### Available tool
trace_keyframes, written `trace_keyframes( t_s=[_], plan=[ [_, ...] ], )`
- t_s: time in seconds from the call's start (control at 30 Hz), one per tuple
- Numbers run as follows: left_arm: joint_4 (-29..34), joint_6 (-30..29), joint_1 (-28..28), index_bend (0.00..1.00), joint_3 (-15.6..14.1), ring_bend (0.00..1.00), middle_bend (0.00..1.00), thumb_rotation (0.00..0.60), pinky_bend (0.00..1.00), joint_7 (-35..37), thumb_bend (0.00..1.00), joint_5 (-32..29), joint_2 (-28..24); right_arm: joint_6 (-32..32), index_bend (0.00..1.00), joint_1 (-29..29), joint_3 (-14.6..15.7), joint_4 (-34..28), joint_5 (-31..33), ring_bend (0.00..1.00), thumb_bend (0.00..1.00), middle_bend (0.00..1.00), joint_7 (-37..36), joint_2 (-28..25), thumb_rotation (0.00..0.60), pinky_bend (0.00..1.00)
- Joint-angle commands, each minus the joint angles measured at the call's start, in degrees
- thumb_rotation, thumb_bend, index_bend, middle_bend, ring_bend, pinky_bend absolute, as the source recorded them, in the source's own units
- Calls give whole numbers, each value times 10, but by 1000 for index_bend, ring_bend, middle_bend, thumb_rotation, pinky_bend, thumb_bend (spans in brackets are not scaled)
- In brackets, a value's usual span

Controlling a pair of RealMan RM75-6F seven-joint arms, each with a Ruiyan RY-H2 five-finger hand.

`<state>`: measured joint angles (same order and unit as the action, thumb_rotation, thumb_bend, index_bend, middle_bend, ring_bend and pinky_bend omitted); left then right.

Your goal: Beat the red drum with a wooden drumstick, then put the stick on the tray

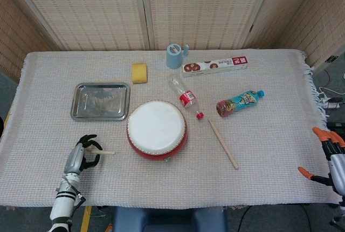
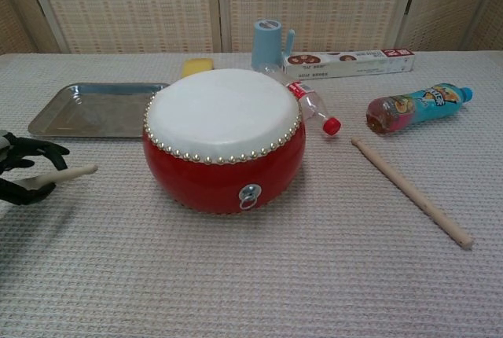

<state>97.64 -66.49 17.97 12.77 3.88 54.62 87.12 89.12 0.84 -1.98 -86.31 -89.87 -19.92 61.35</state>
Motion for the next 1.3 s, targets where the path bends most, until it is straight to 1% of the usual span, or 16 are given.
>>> trace_keyframes(
  t_s=[0.03,0.2,0.27,0.4,0.6,0.73,0.87,1.13,1.3],
  plan=[
    [12,25,-35,538,37,0,157,600,0,164,414,53,-37,1,54,0,0,0,0,48,111,87,0,0,600,78],
    [5,72,-53,541,53,0,168,600,0,347,415,94,-61,2,54,-2,0,0,1,48,111,87,-1,0,600,78],
    [-4,88,-56,543,54,0,173,600,0,407,413,111,-66,4,54,-3,0,0,0,48,111,87,-1,-1,600,78],
    [-19,113,-57,543,52,0,177,600,0,484,414,133,-74,5,54,-3,0,-2,0,48,111,87,1,-2,600,78],
    [-33,140,-59,549,58,0,182,600,4,614,414,160,-90,7,54,-3,0,-6,-3,47,111,87,3,-3,600,78],
    [-51,153,-54,549,56,0,182,600,3,658,414,175,-96,9,54,-5,0,-7,-2,48,111,87,4,-3,600,78],
    [-69,169,-45,547,57,0,182,600,4,698,414,177,-97,11,54,-6,0,-7,-2,47,111,87,6,-5,600,78],
    [-95,184,-27,534,59,0,187,600,32,713,415,166,-91,27,48,-8,-12,-27,2,48,111,87,34,-23,600,78],
    [-100,189,-19,528,61,23,207,600,63,712,415,153,-84,31,45,-7,-18,-38,4,48,111,87,45,-33,600,74]
  ],
)
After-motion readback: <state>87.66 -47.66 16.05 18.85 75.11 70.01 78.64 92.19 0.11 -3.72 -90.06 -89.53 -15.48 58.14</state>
